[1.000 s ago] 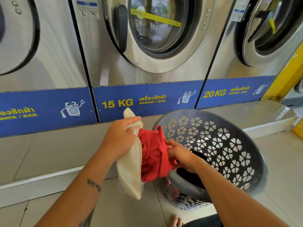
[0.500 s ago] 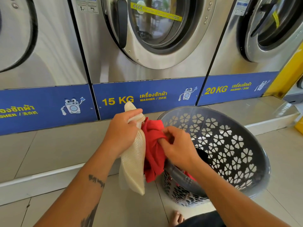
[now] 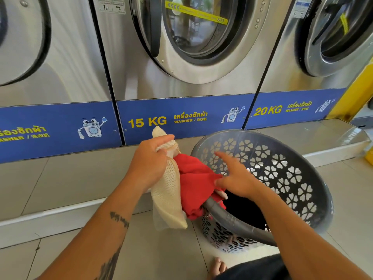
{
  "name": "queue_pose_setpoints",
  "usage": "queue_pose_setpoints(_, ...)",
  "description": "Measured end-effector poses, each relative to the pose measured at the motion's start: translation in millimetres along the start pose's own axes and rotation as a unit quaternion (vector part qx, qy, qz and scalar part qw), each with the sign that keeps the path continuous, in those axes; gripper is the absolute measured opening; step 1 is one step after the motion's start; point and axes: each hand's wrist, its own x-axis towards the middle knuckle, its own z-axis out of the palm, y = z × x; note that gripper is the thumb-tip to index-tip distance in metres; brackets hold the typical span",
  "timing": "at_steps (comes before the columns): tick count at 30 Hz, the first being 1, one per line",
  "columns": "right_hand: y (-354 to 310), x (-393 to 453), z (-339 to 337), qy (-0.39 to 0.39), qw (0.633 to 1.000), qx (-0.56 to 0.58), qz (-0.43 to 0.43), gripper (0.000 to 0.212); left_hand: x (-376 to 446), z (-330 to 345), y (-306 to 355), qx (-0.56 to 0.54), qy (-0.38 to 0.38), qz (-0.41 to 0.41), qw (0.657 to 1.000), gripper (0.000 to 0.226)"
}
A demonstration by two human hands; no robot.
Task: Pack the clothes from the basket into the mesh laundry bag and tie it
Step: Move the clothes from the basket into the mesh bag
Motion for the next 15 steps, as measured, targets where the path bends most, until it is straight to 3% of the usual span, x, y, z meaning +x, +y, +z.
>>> queue_pose_setpoints(2,13,2,7,-0.123,0.983,0.090,0.101,0.090,-2,1,2,0.000,-0.005,0.001,1.000,0.049)
queue_pose_setpoints(4,17,0,22,-0.169,0.961,0.163,0.147,0.062,-4,2,4,0.005,-0.009,0.002,1.000,0.050)
queue_pose_setpoints(6,18,3,35,-0.115,0.969,0.169,0.139,0.043,-4,3,4,0.008,-0.012,0.003,1.000,0.049)
queue_pose_setpoints(9,13,10,36,-0.013,0.988,0.123,0.088,0.036,-3,5,-2,0.023,-0.016,0.002,1.000,0.050)
queue_pose_setpoints(15,-24,-3,9,0.090,0.995,0.028,-0.041,0.005,4,7,-10,0.031,-0.026,-0.005,0.999,0.050)
